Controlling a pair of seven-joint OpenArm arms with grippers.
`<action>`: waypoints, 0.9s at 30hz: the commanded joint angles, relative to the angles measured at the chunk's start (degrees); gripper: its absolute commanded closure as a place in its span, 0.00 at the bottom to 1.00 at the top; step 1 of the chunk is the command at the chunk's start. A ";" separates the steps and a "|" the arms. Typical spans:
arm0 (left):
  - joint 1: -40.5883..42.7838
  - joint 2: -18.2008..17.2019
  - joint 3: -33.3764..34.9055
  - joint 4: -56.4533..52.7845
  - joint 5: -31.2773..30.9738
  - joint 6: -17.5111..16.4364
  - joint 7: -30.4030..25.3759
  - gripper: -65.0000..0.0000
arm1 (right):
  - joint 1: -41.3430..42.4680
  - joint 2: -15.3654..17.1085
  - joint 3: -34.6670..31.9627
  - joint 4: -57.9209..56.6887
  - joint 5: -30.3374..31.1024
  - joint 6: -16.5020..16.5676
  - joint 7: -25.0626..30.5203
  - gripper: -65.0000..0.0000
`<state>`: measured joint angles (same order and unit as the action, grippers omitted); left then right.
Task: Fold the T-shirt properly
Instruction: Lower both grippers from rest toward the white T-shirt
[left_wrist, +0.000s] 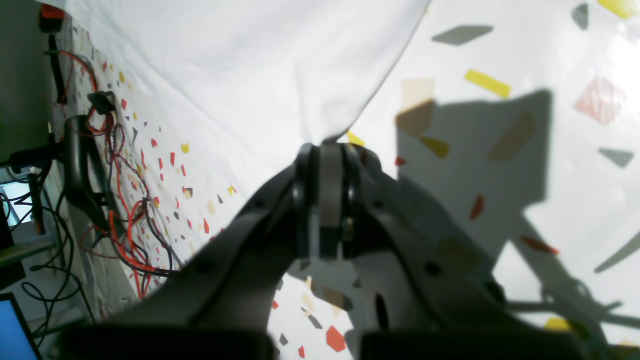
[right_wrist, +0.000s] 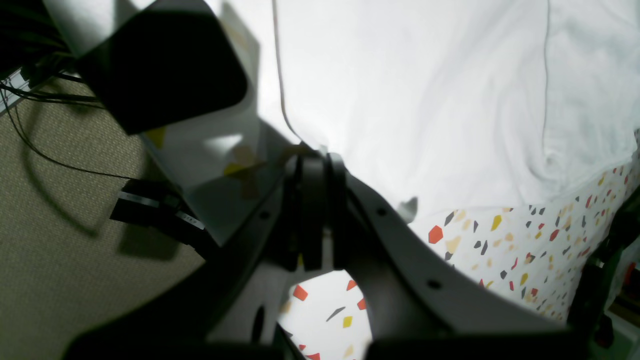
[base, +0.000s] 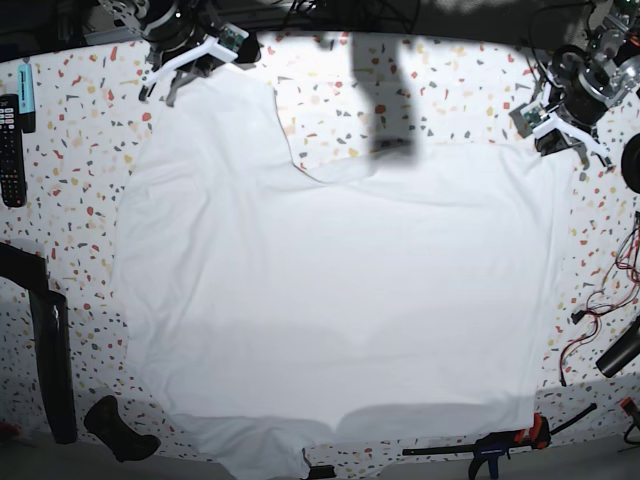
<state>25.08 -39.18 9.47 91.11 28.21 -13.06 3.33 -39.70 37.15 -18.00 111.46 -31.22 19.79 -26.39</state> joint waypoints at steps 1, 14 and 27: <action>0.00 -0.83 -0.31 0.63 -0.20 0.22 -0.57 1.00 | 0.02 1.18 0.28 0.57 -0.04 -0.31 -0.42 1.00; -0.66 -0.57 -0.44 3.65 -0.13 0.24 -0.17 1.00 | 10.05 7.13 0.28 4.33 11.10 -6.58 -5.16 1.00; -1.49 -0.55 -0.42 10.97 0.22 0.26 1.38 1.00 | 18.82 2.97 0.39 4.31 11.98 -6.88 -5.11 1.00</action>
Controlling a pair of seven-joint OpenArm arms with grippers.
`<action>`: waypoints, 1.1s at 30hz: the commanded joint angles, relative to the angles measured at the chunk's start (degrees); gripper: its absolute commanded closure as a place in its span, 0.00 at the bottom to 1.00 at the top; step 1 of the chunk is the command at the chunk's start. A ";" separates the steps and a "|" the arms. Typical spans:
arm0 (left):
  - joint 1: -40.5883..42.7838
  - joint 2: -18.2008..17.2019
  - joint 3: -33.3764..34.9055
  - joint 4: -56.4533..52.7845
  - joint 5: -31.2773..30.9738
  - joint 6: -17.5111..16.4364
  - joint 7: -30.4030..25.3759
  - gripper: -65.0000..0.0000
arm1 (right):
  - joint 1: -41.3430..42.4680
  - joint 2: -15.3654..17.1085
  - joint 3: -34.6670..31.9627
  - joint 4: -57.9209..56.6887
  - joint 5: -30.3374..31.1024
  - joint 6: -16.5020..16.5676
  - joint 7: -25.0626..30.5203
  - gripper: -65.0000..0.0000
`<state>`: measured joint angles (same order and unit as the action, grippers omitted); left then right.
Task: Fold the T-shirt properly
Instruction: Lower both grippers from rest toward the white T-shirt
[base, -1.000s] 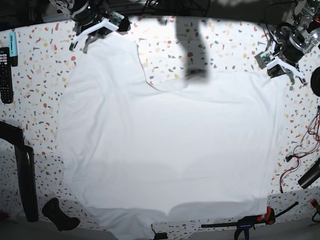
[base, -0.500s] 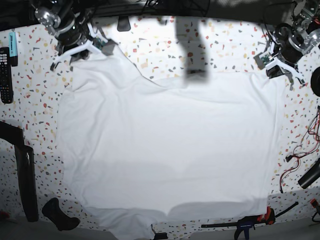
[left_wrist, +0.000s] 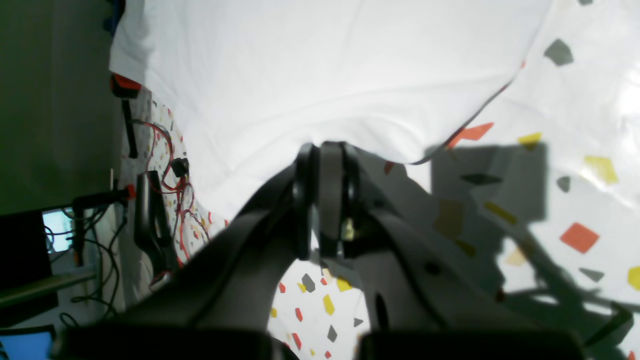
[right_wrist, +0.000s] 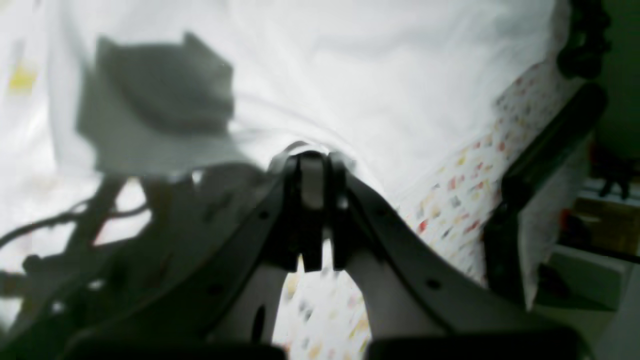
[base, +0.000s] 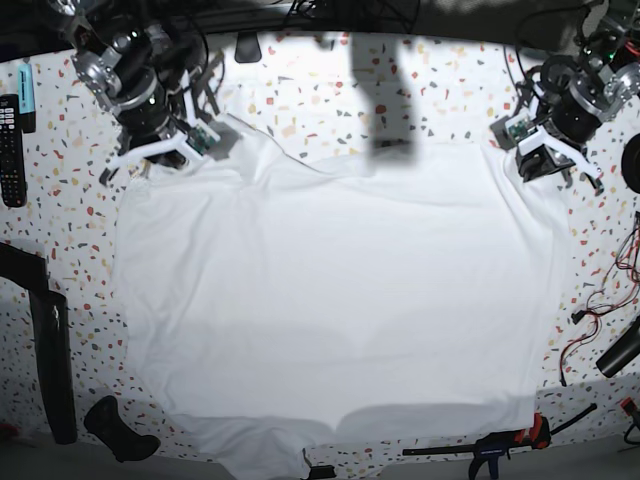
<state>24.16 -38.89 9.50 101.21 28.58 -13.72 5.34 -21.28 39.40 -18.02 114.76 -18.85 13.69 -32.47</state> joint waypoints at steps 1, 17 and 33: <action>-0.92 -0.81 -0.44 0.87 -0.15 0.92 -0.66 1.00 | 1.55 -0.22 0.42 1.01 -0.39 -0.79 0.98 1.00; -11.72 -0.81 -0.44 0.76 -19.32 0.90 1.49 1.00 | 20.00 -11.87 0.42 -7.45 3.41 -0.79 1.73 1.00; -24.28 -0.79 -0.44 -8.85 -32.68 0.87 3.82 1.00 | 38.25 -17.86 0.42 -22.82 14.62 -0.68 2.03 1.00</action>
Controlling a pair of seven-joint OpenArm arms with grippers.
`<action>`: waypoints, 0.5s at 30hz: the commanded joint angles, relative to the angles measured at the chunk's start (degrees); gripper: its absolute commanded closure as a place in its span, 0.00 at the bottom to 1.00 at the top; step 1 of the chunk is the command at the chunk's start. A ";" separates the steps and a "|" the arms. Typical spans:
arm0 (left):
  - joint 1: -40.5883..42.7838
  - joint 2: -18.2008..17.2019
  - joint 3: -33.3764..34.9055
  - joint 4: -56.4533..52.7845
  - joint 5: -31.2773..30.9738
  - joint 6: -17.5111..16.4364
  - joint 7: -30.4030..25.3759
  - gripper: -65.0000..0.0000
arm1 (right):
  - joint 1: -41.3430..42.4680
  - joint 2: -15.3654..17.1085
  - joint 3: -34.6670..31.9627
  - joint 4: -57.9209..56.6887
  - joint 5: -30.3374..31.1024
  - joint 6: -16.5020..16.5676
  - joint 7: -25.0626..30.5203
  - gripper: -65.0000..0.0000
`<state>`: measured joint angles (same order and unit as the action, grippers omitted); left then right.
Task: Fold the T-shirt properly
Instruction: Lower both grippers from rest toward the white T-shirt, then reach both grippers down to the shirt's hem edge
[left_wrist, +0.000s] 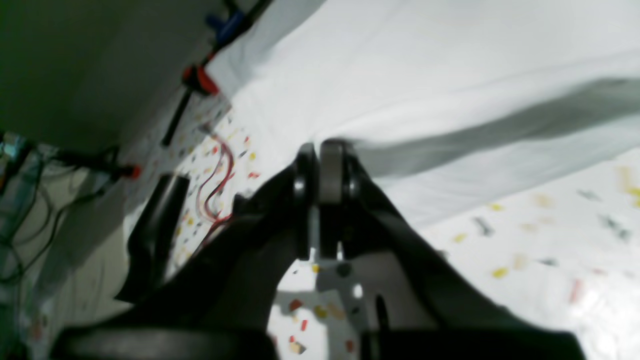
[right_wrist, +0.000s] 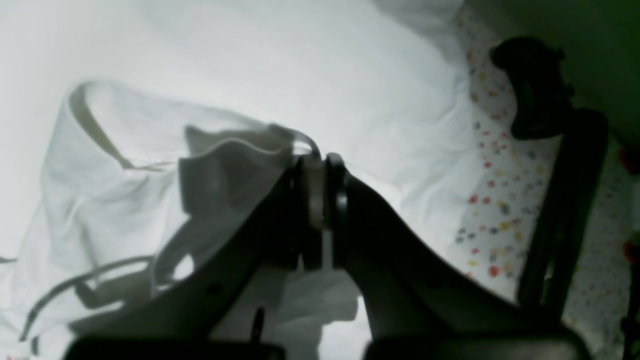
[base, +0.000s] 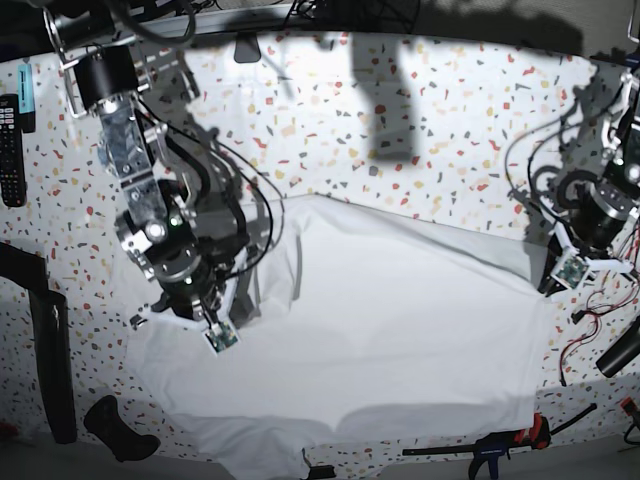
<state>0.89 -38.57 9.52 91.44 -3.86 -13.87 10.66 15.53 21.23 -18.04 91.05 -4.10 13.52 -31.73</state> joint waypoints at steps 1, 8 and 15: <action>-2.21 -1.11 -0.46 -0.81 -1.16 1.01 -1.49 1.00 | 2.29 0.00 0.44 -0.02 -0.09 -0.50 1.36 1.00; -9.55 1.60 -0.46 -14.21 -5.49 0.96 -1.77 1.00 | 8.31 -1.90 0.44 -8.13 0.31 -0.48 2.01 1.00; -12.68 7.93 -0.46 -23.52 -5.20 0.79 -2.58 1.00 | 13.31 -3.39 0.44 -17.38 0.24 -0.44 3.45 1.00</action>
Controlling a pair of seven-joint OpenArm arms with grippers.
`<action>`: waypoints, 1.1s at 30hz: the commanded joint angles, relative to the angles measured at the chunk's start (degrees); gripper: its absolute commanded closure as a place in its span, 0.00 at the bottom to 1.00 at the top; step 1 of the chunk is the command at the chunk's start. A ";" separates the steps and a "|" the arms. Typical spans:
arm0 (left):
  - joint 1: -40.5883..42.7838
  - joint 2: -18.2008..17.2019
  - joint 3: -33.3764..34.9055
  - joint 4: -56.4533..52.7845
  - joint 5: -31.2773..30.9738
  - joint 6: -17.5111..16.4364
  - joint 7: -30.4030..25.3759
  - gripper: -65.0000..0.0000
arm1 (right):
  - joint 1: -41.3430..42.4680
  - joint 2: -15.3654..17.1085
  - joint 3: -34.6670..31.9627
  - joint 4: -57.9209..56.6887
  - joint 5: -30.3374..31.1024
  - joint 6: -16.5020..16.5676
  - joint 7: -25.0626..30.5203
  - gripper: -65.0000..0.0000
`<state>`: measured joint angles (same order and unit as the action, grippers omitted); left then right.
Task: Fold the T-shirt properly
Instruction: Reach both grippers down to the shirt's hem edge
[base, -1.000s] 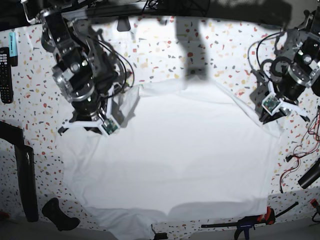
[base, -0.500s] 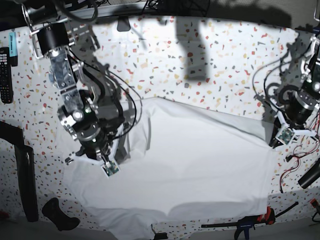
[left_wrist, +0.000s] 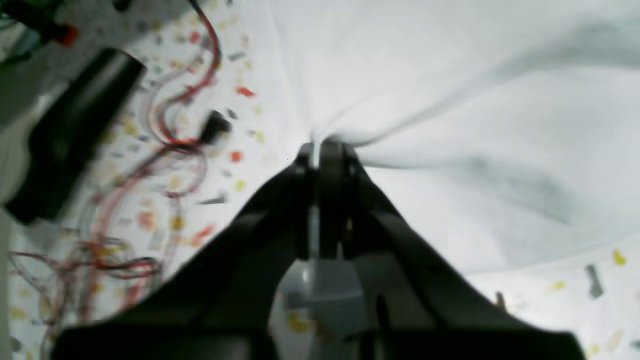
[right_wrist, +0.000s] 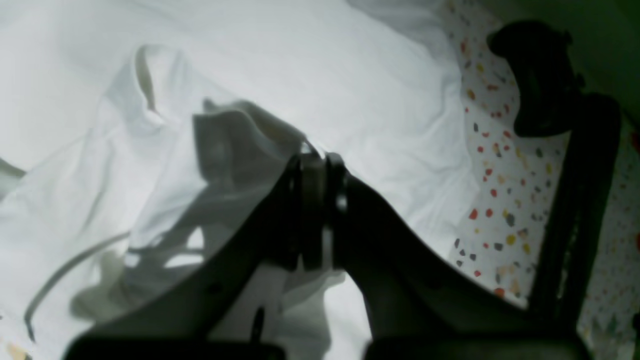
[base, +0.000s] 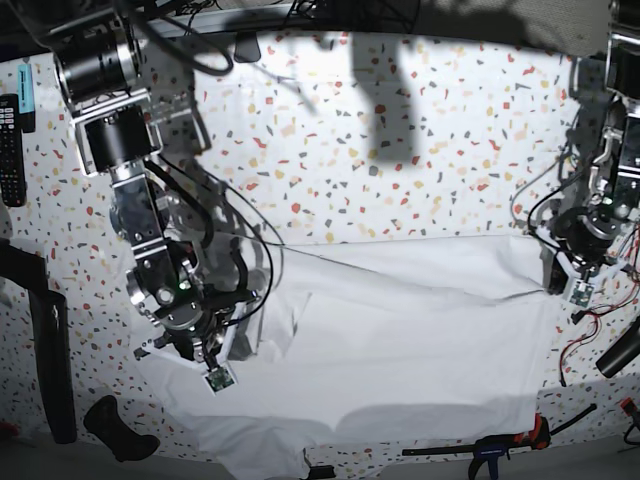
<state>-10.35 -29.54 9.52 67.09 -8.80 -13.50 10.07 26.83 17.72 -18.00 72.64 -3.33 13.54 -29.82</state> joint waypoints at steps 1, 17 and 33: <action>-1.42 -0.50 -0.46 0.31 -0.22 0.42 -2.51 1.00 | 2.64 -0.11 0.39 0.15 -0.52 -0.39 1.75 1.00; -1.22 2.67 -0.46 -0.04 7.78 0.46 -2.36 1.00 | 9.31 -4.76 0.39 -1.99 -0.52 1.95 4.04 1.00; -1.22 2.86 -0.46 -0.04 7.74 0.46 -1.49 1.00 | 19.78 -9.51 0.39 -30.16 -6.08 1.79 16.46 1.00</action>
<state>-10.31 -25.85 9.47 66.19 -0.93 -13.52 9.80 44.21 8.19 -18.00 41.54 -9.10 15.73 -14.94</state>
